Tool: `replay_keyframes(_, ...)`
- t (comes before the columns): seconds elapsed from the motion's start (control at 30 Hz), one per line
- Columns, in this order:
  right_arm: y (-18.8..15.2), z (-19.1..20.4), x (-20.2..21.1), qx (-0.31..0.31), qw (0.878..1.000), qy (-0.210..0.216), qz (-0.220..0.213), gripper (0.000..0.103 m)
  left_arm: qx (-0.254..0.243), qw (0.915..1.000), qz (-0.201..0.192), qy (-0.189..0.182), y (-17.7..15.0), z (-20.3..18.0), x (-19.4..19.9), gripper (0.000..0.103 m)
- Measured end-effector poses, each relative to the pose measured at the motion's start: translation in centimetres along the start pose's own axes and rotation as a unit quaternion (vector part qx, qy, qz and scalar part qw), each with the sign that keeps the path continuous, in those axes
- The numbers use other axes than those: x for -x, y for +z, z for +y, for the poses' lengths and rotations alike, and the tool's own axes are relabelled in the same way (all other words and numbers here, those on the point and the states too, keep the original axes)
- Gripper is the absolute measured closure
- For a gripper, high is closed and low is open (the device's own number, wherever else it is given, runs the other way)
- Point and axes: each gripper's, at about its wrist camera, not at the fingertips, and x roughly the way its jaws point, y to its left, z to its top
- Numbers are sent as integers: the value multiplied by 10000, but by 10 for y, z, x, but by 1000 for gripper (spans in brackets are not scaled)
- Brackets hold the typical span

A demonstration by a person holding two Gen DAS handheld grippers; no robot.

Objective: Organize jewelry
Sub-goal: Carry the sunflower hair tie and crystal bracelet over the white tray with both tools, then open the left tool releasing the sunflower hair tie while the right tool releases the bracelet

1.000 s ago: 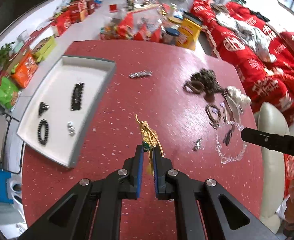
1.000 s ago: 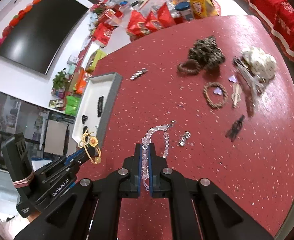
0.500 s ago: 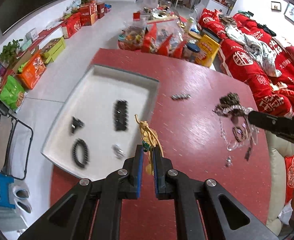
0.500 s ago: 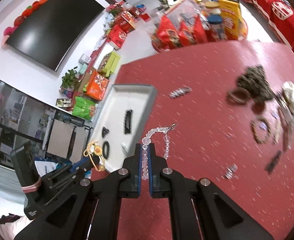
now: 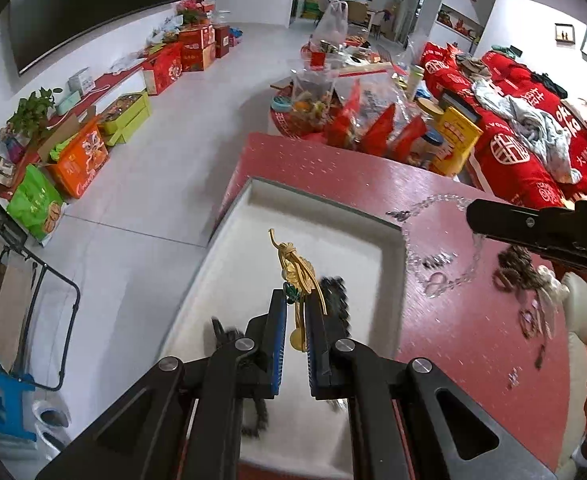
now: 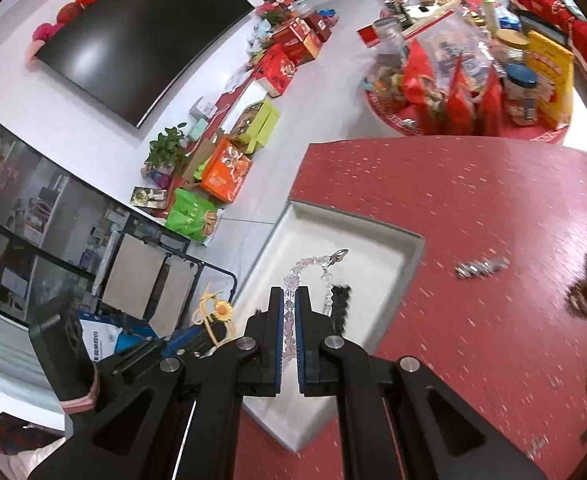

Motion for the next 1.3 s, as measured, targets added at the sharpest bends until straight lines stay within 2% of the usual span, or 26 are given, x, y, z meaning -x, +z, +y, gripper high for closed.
replay_keyframes(0.2, 14, -9, -51, -122, 9997, 169, 128, 98, 135, 9999, 4, 88, 12, 15, -42, 92)
replay_keyframes(0.4, 20, -18, -94, -230, 9991, 297, 198, 98, 43, 9996, 58, 267, 14, 17, -78, 92)
replay_keyframes(0.6, 17, -44, -125, -410, 9984, -81, 382, 98, -54, 9990, 218, 392, 10, 13, -107, 92)
replay_keyframes(1.0, 9, -80, -146, -504, 9917, -942, 713, 98, -113, 9960, 546, 695, 0, 6, -133, 92)
replay_keyframes(1.13, 8, -79, -154, -390, 9891, -1127, 868, 97, -139, 9955, 577, 738, 0, 5, -133, 92)
replay_keyframes(1.3, 11, -80, -153, -465, 9885, -1120, 905, 97, -186, 9948, 635, 776, 0, 5, -130, 92)
